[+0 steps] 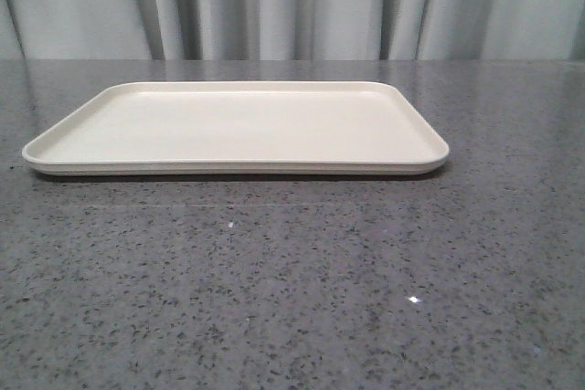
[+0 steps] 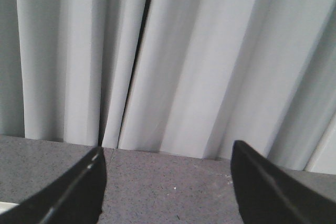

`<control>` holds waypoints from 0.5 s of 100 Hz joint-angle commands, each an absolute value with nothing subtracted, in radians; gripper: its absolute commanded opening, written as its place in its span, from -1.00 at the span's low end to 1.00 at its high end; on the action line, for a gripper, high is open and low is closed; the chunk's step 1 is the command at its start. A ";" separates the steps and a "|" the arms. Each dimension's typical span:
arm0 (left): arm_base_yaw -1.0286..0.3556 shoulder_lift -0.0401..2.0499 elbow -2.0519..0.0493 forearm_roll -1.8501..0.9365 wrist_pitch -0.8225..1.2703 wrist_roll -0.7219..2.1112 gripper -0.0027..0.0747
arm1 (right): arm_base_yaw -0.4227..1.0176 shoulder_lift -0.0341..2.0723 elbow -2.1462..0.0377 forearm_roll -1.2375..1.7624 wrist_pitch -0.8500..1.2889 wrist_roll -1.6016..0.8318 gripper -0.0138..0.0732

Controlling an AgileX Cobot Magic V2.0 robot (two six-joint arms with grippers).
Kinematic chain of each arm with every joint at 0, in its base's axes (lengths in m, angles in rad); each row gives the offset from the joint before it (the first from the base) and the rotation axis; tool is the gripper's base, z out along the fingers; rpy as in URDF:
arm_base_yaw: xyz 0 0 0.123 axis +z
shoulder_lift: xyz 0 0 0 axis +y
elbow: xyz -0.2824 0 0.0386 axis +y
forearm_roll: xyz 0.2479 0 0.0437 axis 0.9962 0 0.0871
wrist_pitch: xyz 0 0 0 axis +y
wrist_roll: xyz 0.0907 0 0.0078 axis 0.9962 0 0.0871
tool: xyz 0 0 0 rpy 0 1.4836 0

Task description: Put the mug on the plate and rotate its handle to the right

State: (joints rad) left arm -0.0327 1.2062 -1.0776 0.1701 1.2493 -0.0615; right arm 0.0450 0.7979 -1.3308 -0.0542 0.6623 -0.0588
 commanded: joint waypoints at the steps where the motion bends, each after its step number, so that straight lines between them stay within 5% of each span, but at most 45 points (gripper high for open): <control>1: -0.030 1.190 -1.087 0.172 1.239 -0.058 0.04 | 0.039 0.802 -1.360 -0.066 0.586 -0.066 0.49; 27: -0.030 1.190 -1.087 0.172 1.225 -0.058 -0.09 | 0.039 0.802 -1.360 -0.067 0.589 -0.066 0.49; 50: -0.030 1.190 -1.087 0.175 1.198 -0.056 -0.60 | 0.039 0.802 -1.360 -0.067 0.591 -0.066 0.49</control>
State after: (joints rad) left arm -0.0327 1.2062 -1.0648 0.1664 1.2390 -0.0542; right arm 0.0450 0.7979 -1.3308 -0.0542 0.6645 -0.0588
